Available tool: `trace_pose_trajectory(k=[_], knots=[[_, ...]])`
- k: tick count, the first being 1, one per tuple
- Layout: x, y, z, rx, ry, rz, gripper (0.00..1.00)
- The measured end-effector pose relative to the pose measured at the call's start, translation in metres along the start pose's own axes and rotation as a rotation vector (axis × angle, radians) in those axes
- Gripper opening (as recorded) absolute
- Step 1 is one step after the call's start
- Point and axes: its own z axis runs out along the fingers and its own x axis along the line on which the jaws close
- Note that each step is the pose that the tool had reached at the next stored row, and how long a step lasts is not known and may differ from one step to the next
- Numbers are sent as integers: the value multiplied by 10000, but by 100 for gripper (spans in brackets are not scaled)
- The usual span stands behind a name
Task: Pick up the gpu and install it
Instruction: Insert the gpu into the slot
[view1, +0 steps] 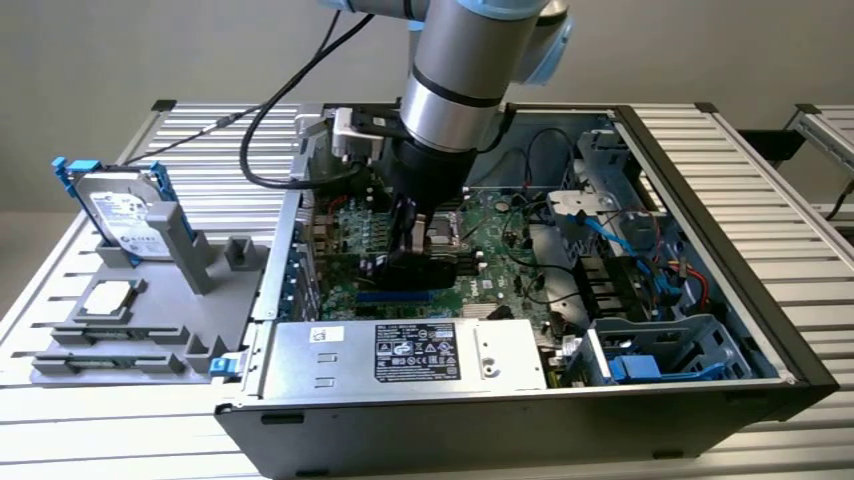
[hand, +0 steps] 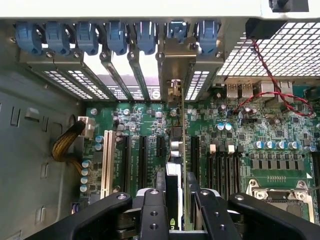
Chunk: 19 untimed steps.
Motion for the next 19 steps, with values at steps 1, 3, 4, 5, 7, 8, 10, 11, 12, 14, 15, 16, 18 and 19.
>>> trace_pose_trajectory(k=[1, 3, 4, 5, 7, 8, 10, 11, 12, 14, 15, 16, 18, 19], knots=[[0, 0, 5, -4, -8, -6, 27], [0, 0, 12, -15, -23, -17, 27], [0, -1, 16, -18, -38, -21, 27], [-1, 0, 19, -21, -52, -24, 27], [-1, 0, 27, -23, -75, -31, 27], [-1, 0, 31, -23, -89, -35, 27], [-1, 3, 40, -24, -121, -42, 27], [-2, 3, 45, -24, -141, -47, 27], [-2, 4, 49, -25, -162, -54, 27], [-2, 6, 55, -28, -203, -64, 27], [-2, 7, 58, -28, -221, -68, 27], [-2, 9, 60, -28, -234, -70, 27], [-3, 13, 66, -29, -251, -73, 27], [-2, 14, 69, -29, -255, -75, 27]])
